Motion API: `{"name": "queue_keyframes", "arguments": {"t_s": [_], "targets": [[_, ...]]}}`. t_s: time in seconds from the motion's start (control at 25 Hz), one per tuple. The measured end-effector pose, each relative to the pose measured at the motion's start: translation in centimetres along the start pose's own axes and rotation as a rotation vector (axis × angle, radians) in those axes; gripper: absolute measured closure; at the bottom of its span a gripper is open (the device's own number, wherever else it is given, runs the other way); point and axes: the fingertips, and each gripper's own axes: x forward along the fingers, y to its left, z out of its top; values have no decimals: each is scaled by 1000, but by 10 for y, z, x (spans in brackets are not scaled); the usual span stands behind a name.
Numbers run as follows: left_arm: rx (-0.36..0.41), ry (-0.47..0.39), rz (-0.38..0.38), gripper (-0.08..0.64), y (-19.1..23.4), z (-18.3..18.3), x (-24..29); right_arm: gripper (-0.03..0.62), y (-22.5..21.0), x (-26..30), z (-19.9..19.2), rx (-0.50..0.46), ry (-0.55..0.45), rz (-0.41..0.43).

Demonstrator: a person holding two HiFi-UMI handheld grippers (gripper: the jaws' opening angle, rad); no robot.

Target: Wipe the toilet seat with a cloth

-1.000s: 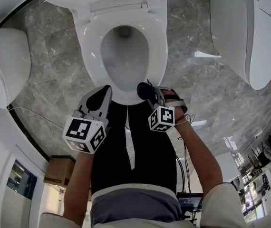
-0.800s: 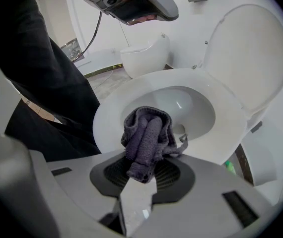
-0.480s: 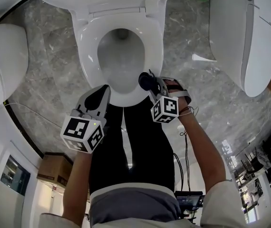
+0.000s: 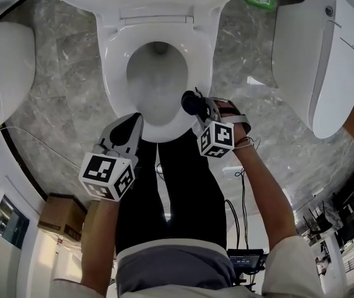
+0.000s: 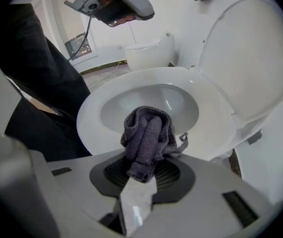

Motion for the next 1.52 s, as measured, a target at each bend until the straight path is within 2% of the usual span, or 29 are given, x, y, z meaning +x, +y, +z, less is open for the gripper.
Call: {"name": "queue_keyframes", "arguments": {"t_s": [0.24,0.76,1.16,1.52], "targets": [[-23,-10,11,551,2,6,3,503,-30,-2,-2,5,16,-12],[-74,-32,33,551,10,17,5,503,-105,2,11,-59,34,-70],[-115,-43,46,551,25,20,0,503,-149,19,43,-107,43,-95],[-149,-53,63,551,52,18,-15,499,-167,43,78,-84,71,-121]]}}
